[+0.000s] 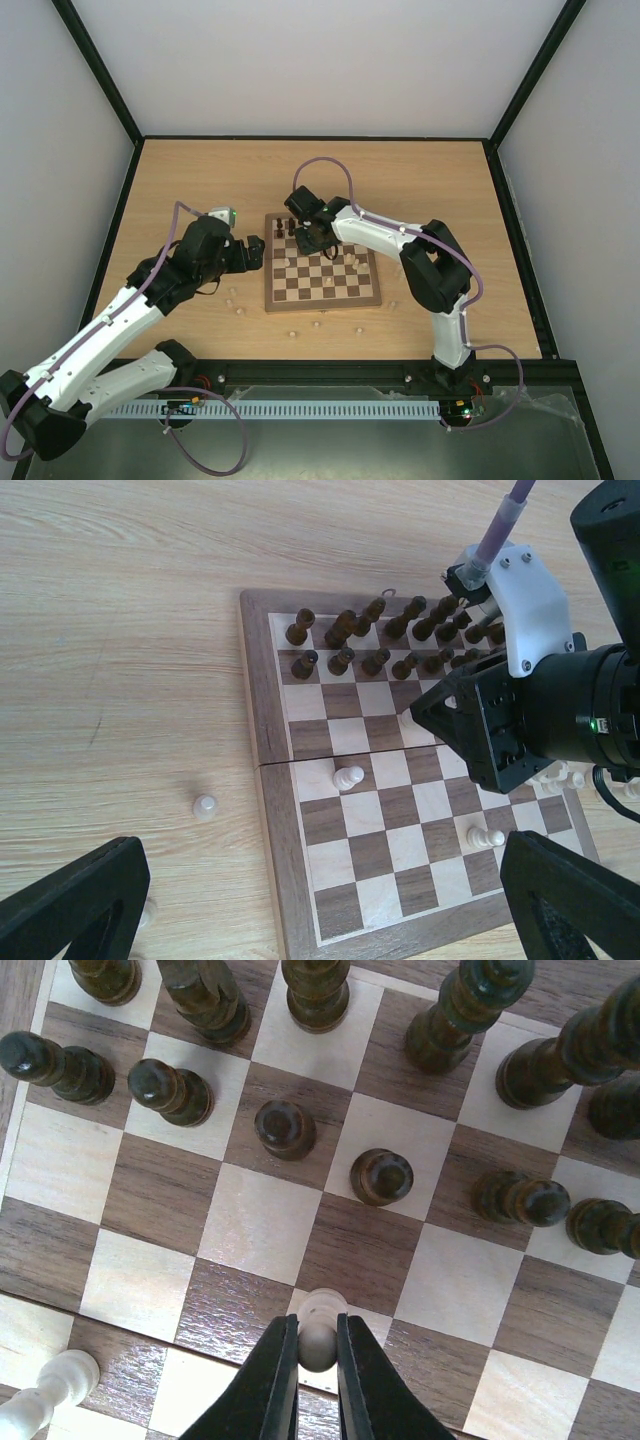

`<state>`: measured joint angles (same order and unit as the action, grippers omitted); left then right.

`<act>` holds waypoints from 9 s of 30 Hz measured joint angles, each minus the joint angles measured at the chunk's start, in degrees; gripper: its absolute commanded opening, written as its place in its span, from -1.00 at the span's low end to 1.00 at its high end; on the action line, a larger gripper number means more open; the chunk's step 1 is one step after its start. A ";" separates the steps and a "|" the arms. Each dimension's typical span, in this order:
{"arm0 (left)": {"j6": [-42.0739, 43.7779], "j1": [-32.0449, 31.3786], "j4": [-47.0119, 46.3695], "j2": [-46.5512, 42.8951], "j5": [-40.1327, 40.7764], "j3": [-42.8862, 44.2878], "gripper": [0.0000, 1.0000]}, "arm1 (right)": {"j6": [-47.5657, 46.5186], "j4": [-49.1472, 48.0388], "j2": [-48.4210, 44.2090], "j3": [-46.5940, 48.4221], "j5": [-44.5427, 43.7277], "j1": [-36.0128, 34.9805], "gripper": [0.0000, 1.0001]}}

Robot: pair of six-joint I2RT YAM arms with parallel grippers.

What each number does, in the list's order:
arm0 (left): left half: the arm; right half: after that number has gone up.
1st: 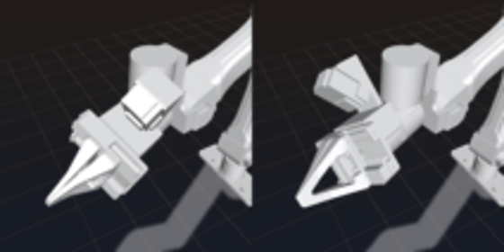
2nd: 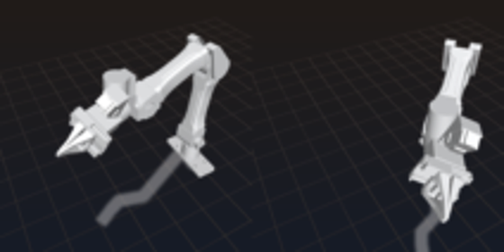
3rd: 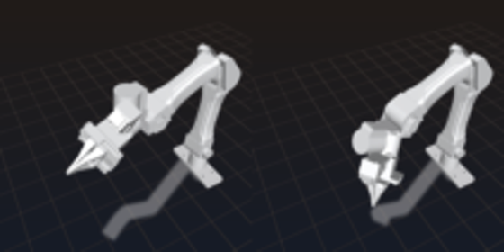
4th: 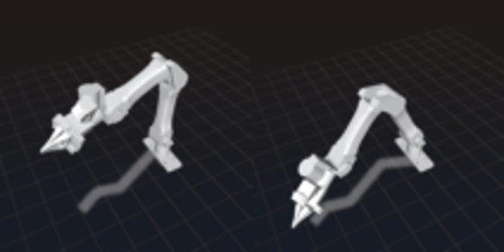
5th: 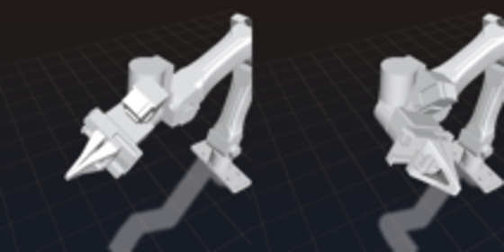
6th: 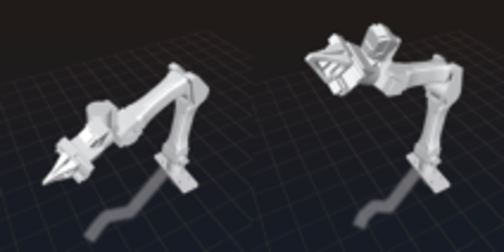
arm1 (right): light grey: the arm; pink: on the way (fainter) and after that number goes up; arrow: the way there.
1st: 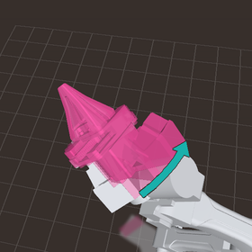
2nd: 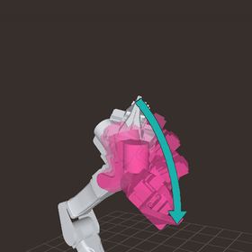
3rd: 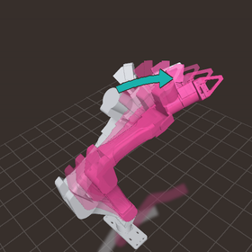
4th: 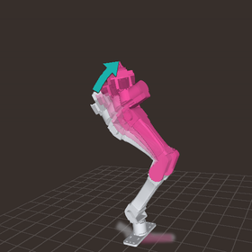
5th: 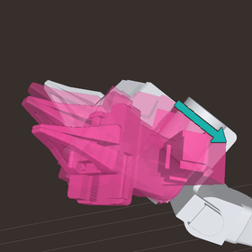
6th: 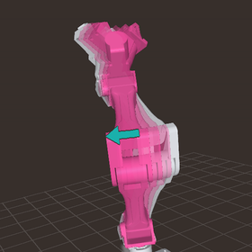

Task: Set up the chess pieces on the board
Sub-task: Pick up the chess piece from the chessboard, then place the chess piece on the chessboard, then pick up the chess piece from the chessboard, then place the chess piece on the chessboard.

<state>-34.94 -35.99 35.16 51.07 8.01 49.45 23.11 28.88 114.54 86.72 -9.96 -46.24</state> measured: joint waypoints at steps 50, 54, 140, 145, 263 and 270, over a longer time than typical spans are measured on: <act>1.05 0.00 -0.24 -8.72 2.54 -1.09 0.99 | 1.84 2.60 -11.39 -12.07 -0.81 -8.72 -0.87; 1.05 0.00 -0.26 -8.72 2.54 -1.09 0.98 | 2.12 2.62 -11.04 -12.07 -0.85 -9.66 -0.87; -0.39 -5.60 8.15 31.12 2.01 15.78 0.99 | 8.26 -7.72 -69.13 -42.25 -9.90 -11.15 0.97; -1.51 -8.17 9.70 35.50 2.60 15.96 0.96 | 8.24 -7.26 -69.07 -43.04 -8.68 -11.15 0.98; 4.00 -16.33 6.14 49.46 -0.46 20.94 -0.14 | 9.14 -6.27 -64.89 -43.19 -15.23 -11.15 0.99; 3.67 -16.22 7.96 41.83 2.36 21.92 0.40 | 9.18 -6.12 -62.10 -43.15 -15.76 -11.15 0.97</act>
<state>-31.27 -52.21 43.11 92.90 10.37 71.37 32.29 22.76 52.45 43.57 -25.71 -57.39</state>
